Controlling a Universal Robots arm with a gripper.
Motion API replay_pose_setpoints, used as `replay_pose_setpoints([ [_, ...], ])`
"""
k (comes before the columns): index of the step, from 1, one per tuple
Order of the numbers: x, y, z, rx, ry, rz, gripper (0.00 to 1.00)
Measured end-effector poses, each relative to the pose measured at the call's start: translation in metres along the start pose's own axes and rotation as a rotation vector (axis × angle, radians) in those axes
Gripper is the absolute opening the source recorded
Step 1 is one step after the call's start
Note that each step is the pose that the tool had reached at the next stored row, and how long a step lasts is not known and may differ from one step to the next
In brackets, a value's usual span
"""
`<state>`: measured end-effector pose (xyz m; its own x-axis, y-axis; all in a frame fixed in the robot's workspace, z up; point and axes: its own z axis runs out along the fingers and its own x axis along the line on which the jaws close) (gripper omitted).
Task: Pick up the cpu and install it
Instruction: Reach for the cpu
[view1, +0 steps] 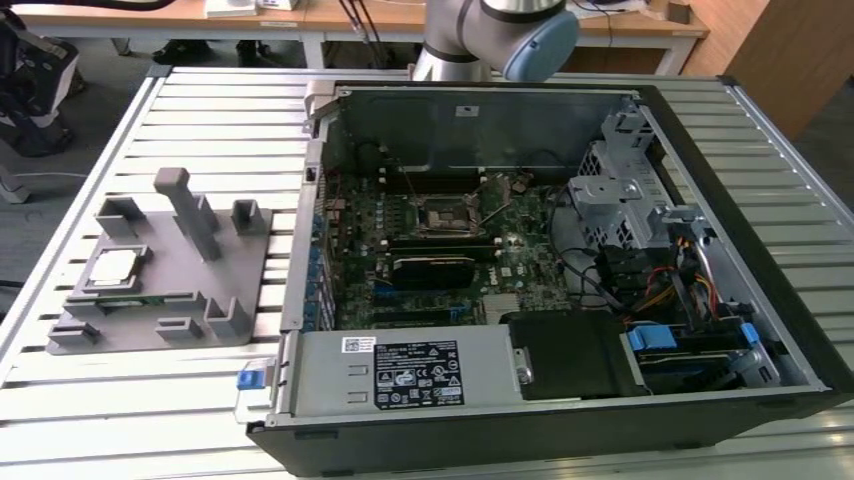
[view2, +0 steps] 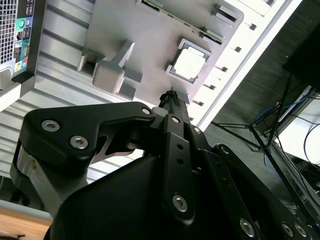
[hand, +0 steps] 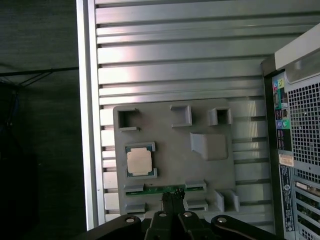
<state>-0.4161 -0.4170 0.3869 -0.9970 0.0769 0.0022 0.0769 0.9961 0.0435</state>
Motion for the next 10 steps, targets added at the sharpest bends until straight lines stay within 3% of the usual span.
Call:
replay_pose_setpoints([
  [10, 0.0162, -0.0013, 0.0008, 0.0001, 0.0008, 0.0, 0.11],
])
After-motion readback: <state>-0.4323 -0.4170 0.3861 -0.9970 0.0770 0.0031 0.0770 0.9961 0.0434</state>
